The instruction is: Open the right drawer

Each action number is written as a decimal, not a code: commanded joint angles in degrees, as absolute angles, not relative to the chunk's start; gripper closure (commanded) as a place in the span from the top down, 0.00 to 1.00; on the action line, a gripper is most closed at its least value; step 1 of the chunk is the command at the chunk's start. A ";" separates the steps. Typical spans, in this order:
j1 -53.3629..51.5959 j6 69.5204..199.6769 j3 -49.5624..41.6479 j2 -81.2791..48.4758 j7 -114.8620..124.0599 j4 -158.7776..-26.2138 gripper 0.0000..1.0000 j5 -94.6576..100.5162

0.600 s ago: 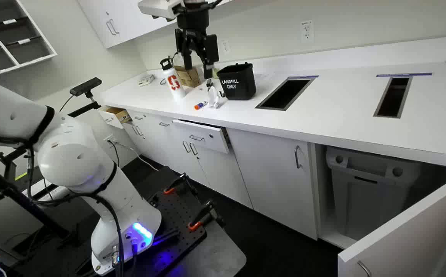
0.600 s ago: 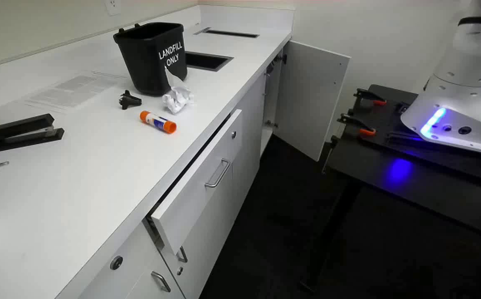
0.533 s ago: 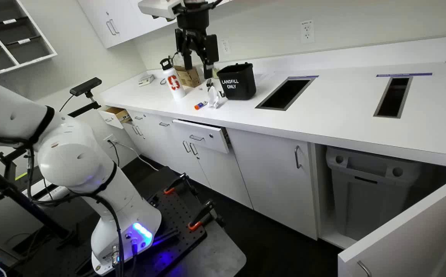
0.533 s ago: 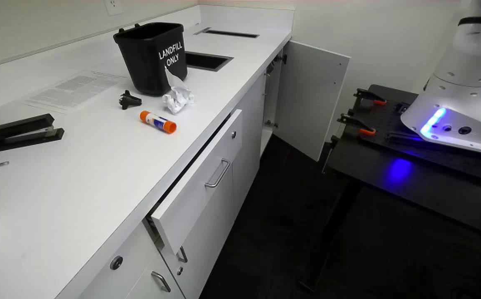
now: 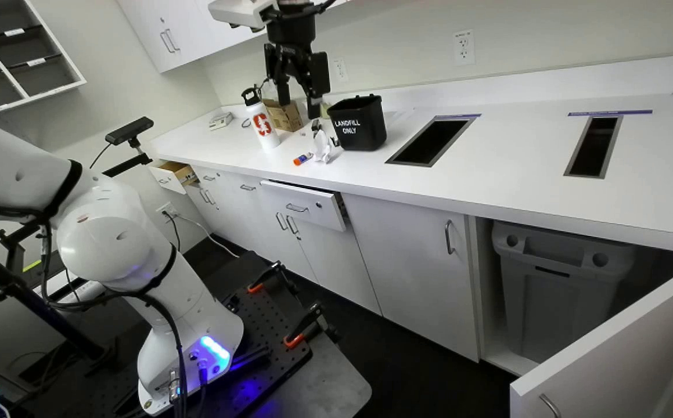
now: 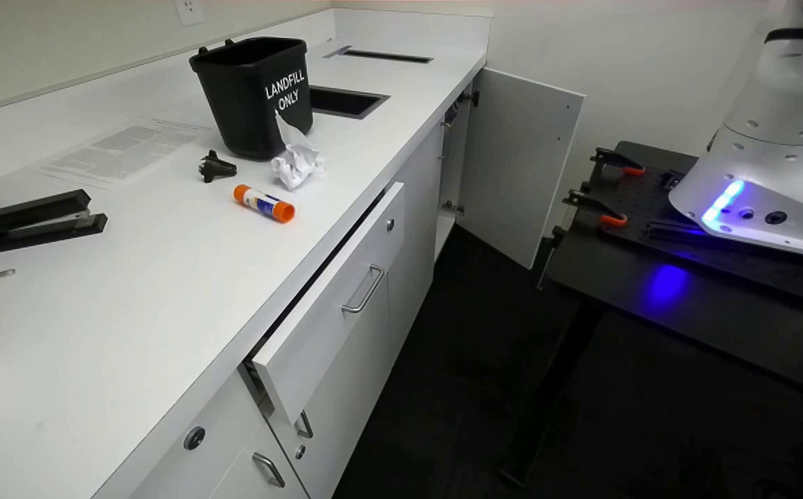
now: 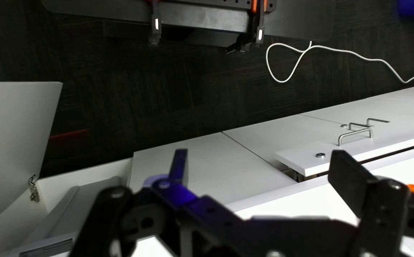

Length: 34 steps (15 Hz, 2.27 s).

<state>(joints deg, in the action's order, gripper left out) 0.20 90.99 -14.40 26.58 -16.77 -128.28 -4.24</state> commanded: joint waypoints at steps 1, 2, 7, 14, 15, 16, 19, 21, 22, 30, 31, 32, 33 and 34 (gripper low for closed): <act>1.89 90.81 -13.04 26.33 -17.37 -128.13 1.00 -4.77; 1.89 90.81 -13.04 26.33 -17.37 -128.13 1.00 -4.77; -0.81 92.12 -9.08 25.20 -17.68 -128.13 1.00 -4.52; -11.02 100.30 5.23 18.56 -19.16 -127.91 1.00 -5.50; -12.56 102.22 7.34 18.09 -19.11 -128.38 1.00 -5.21; -13.91 104.29 9.09 17.92 -19.05 -129.15 1.00 -4.93; -17.91 108.17 13.13 18.93 -20.55 -131.84 1.00 -5.36; -17.76 106.36 13.20 17.13 -18.58 -130.04 1.00 -5.39; -18.53 106.37 13.75 17.17 -18.48 -130.28 1.00 -5.50; -18.67 106.78 14.19 16.03 -18.37 -129.72 1.00 -4.91; -19.71 107.44 15.50 15.53 -18.31 -129.80 1.00 -4.58; -20.55 107.75 16.88 15.30 -17.78 -130.07 1.00 -3.85; -22.01 108.13 18.66 15.52 -17.97 -130.80 1.00 -3.63; -23.67 108.73 20.39 15.72 -18.63 -131.45 1.00 -3.96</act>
